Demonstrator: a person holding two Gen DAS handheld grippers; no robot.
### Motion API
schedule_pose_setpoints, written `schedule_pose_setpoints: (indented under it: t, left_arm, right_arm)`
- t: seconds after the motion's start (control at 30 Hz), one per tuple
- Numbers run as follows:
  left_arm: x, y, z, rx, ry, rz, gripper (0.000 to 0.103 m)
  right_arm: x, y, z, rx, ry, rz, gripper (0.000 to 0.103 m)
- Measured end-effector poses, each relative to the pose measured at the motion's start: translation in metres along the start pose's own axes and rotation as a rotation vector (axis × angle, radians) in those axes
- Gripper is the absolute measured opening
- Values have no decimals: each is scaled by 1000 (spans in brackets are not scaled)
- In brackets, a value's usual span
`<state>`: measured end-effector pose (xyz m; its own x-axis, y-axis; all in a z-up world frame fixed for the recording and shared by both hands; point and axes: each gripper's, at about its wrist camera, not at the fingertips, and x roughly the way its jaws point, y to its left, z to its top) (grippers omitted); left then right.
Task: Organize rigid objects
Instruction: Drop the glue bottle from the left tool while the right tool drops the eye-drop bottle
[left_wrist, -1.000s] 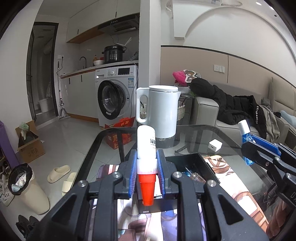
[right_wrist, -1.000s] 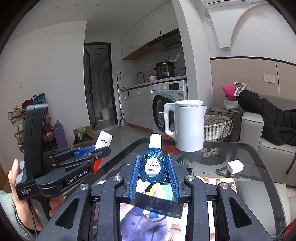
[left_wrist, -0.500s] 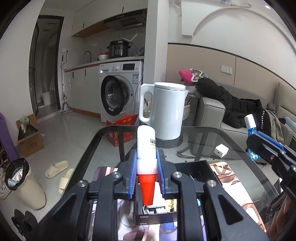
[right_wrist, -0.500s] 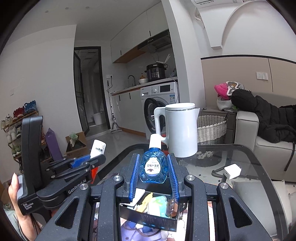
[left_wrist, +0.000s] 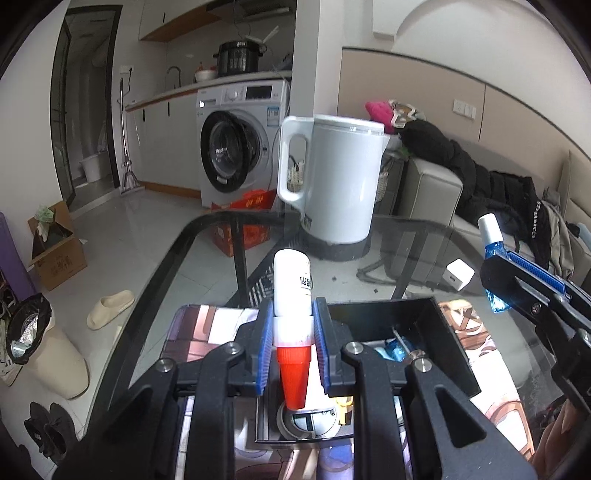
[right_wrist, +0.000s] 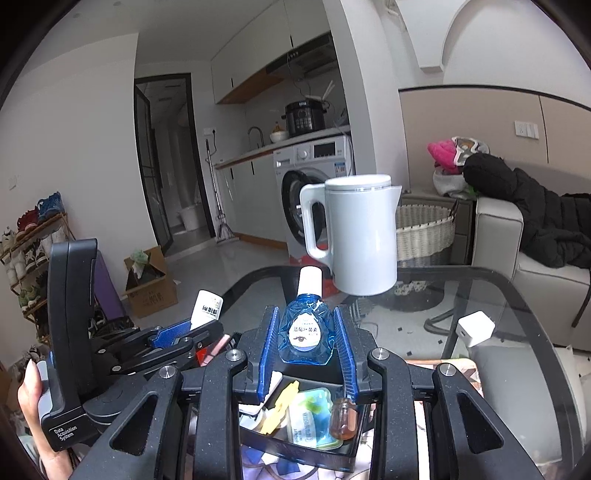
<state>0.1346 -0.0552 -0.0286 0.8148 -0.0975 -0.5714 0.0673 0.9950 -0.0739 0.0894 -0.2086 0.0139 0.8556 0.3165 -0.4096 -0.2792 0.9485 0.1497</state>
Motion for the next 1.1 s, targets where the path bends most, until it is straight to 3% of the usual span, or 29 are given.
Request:
schedule_pose_setpoints:
  t: [0.53,1.1]
  left_arm:
    - [50,-12,-14,44,226,-12,19]
    - [49,-23,-21,120,290,-13,19]
  right_arm:
    - [64,-18,-15,52,247,45,29]
    - [90,-26,-39,98,418,62,29]
